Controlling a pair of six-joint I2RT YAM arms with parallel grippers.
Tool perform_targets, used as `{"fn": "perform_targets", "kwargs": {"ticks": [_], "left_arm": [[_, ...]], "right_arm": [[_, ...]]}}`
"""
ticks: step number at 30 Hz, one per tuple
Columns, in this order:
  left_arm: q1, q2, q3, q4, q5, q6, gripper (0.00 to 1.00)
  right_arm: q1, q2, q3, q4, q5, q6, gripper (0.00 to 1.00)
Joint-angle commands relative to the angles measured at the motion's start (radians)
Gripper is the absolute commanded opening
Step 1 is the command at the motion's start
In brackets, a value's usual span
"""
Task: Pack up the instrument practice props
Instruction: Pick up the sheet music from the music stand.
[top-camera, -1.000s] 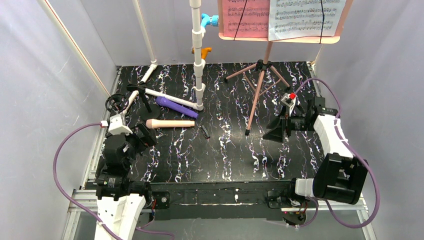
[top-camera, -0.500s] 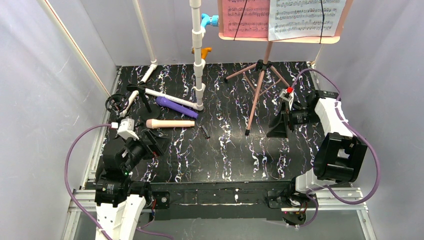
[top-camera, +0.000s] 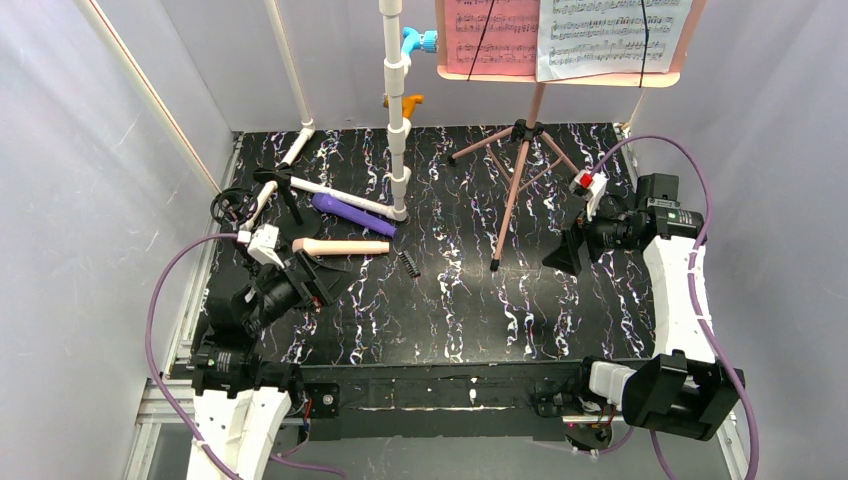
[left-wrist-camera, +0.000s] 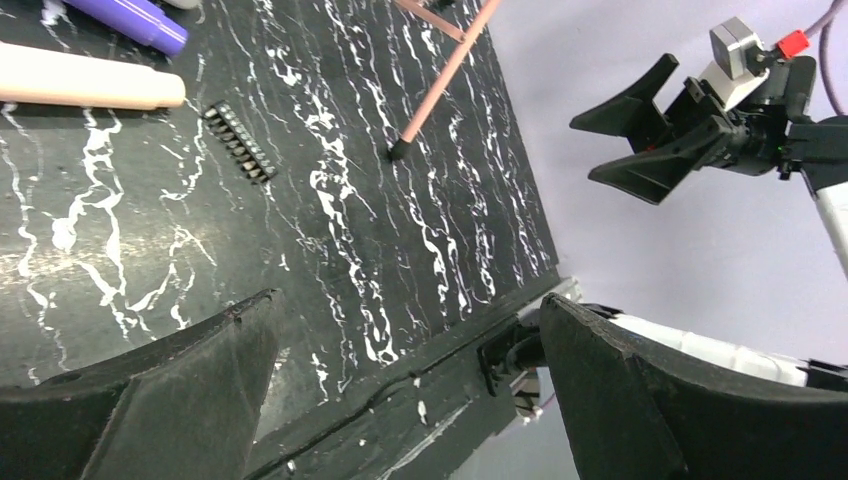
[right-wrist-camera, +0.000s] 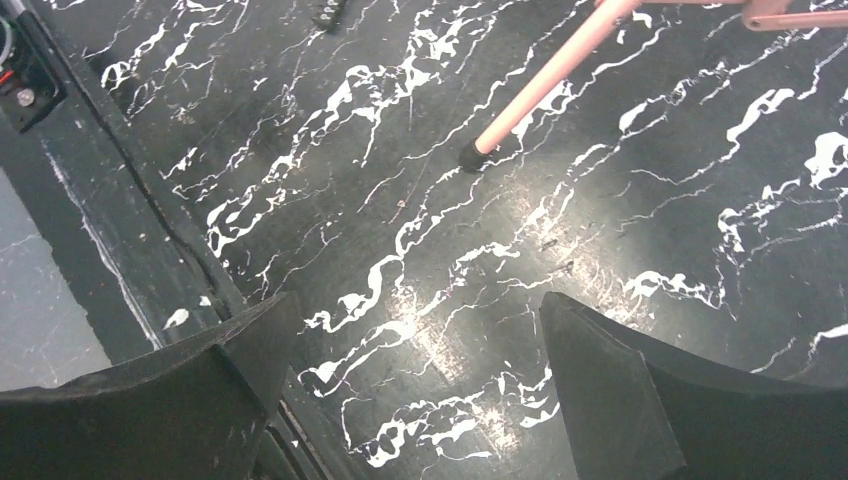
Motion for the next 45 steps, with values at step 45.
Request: {"fn": "perform_targets", "kwargs": {"ticks": [45], "left_arm": [[-0.375,0.144,-0.016,0.232,-0.015,-0.001,0.98]], "right_arm": [[-0.027,0.136,0.617,0.183,-0.050,0.342,1.00]]}}
